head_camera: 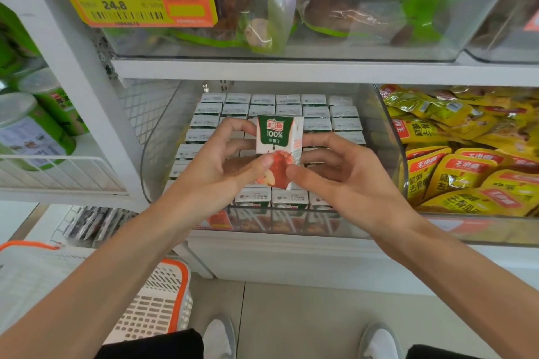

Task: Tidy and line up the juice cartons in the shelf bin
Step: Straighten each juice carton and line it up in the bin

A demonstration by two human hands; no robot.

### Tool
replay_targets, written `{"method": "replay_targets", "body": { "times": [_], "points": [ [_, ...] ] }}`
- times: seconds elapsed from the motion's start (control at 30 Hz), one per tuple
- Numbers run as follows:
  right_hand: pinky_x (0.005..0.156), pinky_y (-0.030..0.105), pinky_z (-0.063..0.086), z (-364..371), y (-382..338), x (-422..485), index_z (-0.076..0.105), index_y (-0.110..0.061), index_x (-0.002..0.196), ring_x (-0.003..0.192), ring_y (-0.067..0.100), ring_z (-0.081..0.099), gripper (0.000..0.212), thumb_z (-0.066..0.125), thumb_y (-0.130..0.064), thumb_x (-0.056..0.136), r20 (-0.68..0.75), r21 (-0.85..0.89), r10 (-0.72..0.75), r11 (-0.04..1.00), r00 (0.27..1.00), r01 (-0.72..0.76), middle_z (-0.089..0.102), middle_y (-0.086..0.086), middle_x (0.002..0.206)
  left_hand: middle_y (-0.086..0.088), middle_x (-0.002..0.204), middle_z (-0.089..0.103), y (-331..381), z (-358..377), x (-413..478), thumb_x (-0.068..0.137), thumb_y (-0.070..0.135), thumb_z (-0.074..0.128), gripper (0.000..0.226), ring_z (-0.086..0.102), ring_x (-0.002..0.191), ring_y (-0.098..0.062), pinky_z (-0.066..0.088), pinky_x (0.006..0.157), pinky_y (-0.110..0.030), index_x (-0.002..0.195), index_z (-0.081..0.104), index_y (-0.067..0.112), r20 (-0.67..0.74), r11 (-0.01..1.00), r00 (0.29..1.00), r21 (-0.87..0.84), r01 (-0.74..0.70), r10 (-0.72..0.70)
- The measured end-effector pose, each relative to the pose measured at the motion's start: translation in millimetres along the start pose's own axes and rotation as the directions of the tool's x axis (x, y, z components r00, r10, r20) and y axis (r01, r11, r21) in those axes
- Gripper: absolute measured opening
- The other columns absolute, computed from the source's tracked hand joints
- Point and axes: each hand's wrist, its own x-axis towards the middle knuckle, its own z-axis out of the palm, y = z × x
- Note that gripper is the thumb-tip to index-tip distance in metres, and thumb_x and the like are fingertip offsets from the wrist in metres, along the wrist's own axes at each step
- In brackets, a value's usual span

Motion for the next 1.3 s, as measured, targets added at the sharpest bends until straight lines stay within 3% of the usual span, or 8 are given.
{"method": "replay_targets", "body": {
  "times": [0.07, 0.17, 0.33, 0.57, 0.77, 0.97, 1.17, 1.3],
  "points": [
    [0.081, 0.018, 0.06, -0.4, 0.0, -0.1, 0.072, -0.032, 0.117, 0.097, 0.011, 0.079, 0.031, 0.083, -0.023, 0.089, 0.0, 0.001, 0.004, 1.0, 1.0, -0.004, 0.082, -0.005, 0.103, 0.019, 0.116, 0.077, -0.1, 0.8, -0.2, 0.085, 0.043, 0.072, 0.047, 0.075, 0.103, -0.006, 0.052, 0.093, -0.025, 0.126, 0.051, 0.035, 0.024, 1.0, 1.0, -0.009, 0.001, -0.001],
    [0.086, 0.027, 0.061, -0.7, 0.8, 1.3, 0.068, -0.035, 0.124, 0.098, 0.007, 0.078, 0.035, 0.079, -0.029, 0.092, -0.014, -0.002, 0.013, 1.0, 1.0, -0.013, 0.082, -0.008, 0.102, 0.026, 0.11, 0.076, 1.4, 2.3, -0.9, 0.09, 0.038, 0.072, 0.047, 0.073, 0.101, 0.003, 0.055, 0.081, -0.013, 0.134, 0.055, 0.04, 0.02, 0.999, 1.0, -0.036, 0.002, -0.002],
    [0.096, 0.044, 0.062, -0.1, 2.4, 2.3, 0.061, -0.036, 0.125, 0.098, 0.014, 0.078, 0.038, 0.078, -0.023, 0.094, -0.032, 0.016, 0.015, 1.0, 0.999, -0.015, 0.082, -0.004, 0.102, 0.013, 0.111, 0.079, 1.8, 2.0, -1.7, 0.104, 0.029, 0.059, 0.03, 0.076, 0.102, -0.011, 0.056, 0.085, -0.013, 0.131, 0.061, 0.04, 0.012, 0.999, 1.0, -0.044, 0.012, -0.011],
    [0.091, 0.035, 0.064, -0.3, 4.3, 3.4, 0.066, -0.037, 0.127, 0.094, 0.013, 0.079, 0.036, 0.073, -0.016, 0.098, -0.062, -0.022, -0.008, 1.0, 0.998, 0.006, 0.08, -0.009, 0.107, 0.005, 0.114, 0.079, -0.7, 2.9, -0.2, 0.102, 0.02, 0.062, 0.03, 0.078, 0.099, -0.015, 0.06, 0.083, -0.019, 0.131, 0.062, 0.028, 0.011, 0.995, 0.999, -0.095, 0.039, -0.039],
    [0.09, 0.017, 0.058, 0.0, 6.0, 4.5, 0.071, -0.036, 0.131, 0.096, 0.004, 0.076, 0.04, 0.072, -0.013, 0.099, -0.09, -0.059, -0.055, 0.997, 0.994, 0.05, 0.079, -0.01, 0.105, 0.002, 0.12, 0.076, -0.8, 3.9, 0.4, 0.103, 0.021, 0.061, 0.031, 0.077, 0.102, -0.017, 0.061, 0.09, -0.027, 0.134, 0.057, 0.025, 0.006, 0.995, 0.999, -0.093, 0.036, -0.036],
    [0.09, 0.021, 0.06, -4.4, 4.3, 3.1, 0.075, -0.038, 0.122, 0.096, 0.007, 0.077, 0.034, 0.074, -0.014, 0.098, -0.117, -0.007, -0.026, 1.0, 0.993, 0.025, 0.082, -0.007, 0.099, 0.0, 0.117, 0.078, -0.1, -0.4, -0.4, 0.107, 0.024, 0.054, 0.029, 0.076, 0.105, -0.018, 0.061, 0.091, -0.03, 0.135, 0.057, 0.028, 0.026, 0.996, 1.0, -0.092, -0.007, 0.009],
    [0.091, 0.027, 0.056, -1.1, -2.0, 1.8, 0.069, -0.025, 0.121, 0.1, 0.01, 0.077, 0.024, 0.074, -0.026, 0.098, -0.056, 0.09, 0.076, 0.993, 0.996, -0.071, 0.083, -0.004, 0.102, 0.014, 0.128, 0.072, -0.2, 3.1, 0.1, 0.097, 0.035, 0.062, 0.046, 0.069, 0.118, -0.005, 0.057, 0.096, -0.02, 0.142, 0.055, 0.035, 0.058, 0.996, 0.998, -0.086, -0.029, 0.034],
    [0.088, 0.023, 0.057, -1.8, -4.1, -1.3, 0.067, -0.026, 0.126, 0.1, 0.008, 0.077, 0.041, 0.082, -0.032, 0.089, 0.008, 0.086, 0.086, 0.993, 0.996, -0.086, 0.081, -0.004, 0.11, 0.021, 0.128, 0.072, 1.3, 5.9, -1.7, 0.103, 0.032, 0.057, 0.034, 0.065, 0.12, 0.004, 0.052, 0.089, -0.009, 0.136, 0.063, 0.036, 0.14, 0.997, 0.99, -0.081, -0.02, 0.031]
  ]
}}
